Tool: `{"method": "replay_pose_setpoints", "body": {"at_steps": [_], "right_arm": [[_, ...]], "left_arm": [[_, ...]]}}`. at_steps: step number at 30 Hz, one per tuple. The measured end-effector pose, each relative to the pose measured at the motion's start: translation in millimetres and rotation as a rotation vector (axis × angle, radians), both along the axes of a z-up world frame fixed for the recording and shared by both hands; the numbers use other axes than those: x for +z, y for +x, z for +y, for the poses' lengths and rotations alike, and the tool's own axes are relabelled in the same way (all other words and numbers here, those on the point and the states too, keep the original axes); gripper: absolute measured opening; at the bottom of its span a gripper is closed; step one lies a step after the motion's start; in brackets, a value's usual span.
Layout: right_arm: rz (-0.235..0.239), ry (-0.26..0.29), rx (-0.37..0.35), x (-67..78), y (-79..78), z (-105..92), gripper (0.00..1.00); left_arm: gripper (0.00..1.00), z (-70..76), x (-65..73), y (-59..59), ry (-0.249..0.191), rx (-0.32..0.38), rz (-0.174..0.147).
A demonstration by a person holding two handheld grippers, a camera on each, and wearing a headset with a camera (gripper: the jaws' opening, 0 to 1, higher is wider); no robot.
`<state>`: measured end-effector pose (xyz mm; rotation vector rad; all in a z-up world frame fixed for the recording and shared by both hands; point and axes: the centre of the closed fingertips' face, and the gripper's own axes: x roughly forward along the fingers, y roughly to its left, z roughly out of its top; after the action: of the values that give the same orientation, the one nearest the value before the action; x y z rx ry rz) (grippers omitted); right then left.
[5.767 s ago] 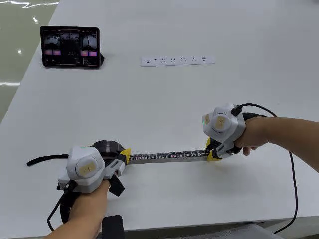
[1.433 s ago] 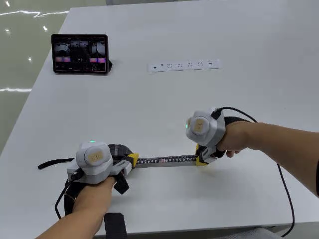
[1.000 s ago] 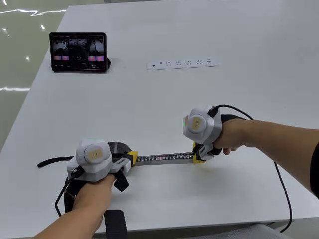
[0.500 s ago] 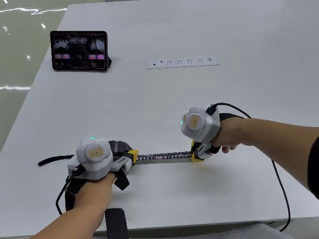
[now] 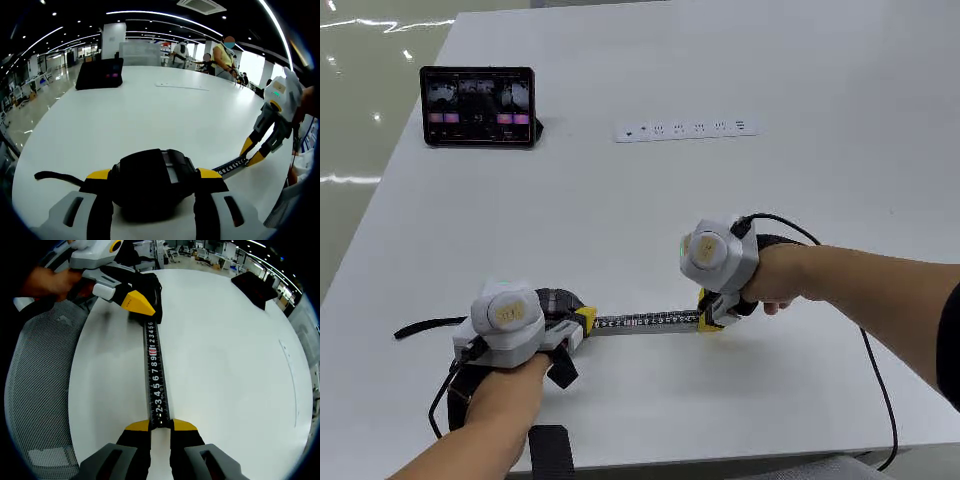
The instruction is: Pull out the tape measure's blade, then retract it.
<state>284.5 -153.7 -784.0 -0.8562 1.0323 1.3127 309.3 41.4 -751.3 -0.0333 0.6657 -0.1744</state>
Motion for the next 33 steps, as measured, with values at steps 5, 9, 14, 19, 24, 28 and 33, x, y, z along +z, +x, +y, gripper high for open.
{"method": "replay_pose_setpoints", "body": {"at_steps": [5,9,14,19,24,28,33], "right_arm": [[0.000,-0.008,0.009,-0.2,0.0,1.9,0.10],[0.001,-0.015,-0.012,-0.1,0.7,3.7,0.09],[-0.002,-0.015,-0.016,0.0,1.1,5.7,0.10],[0.002,-0.013,-0.022,0.2,1.5,8.0,0.10],[-0.006,-0.007,-0.015,-0.2,1.9,10.2,0.10],[-0.001,0.003,-0.029,-0.1,2.3,12.2,0.10],[-0.002,0.003,-0.029,-0.1,2.4,14.3,0.10]], "left_arm": [[0.61,0.2,0.1,-0.1,-0.001,-0.001,0.002],[0.61,0.4,0.2,0.3,-0.002,-0.002,0.002],[0.61,0.9,0.4,1.0,-0.002,-0.002,0.000],[0.61,1.1,0.5,1.5,-0.003,-0.002,0.002],[0.61,1.3,0.8,1.7,-0.004,0.000,0.000],[0.61,1.2,0.9,1.7,-0.003,-0.001,0.013],[0.61,1.0,1.8,1.3,-0.001,0.001,-0.001]]}}
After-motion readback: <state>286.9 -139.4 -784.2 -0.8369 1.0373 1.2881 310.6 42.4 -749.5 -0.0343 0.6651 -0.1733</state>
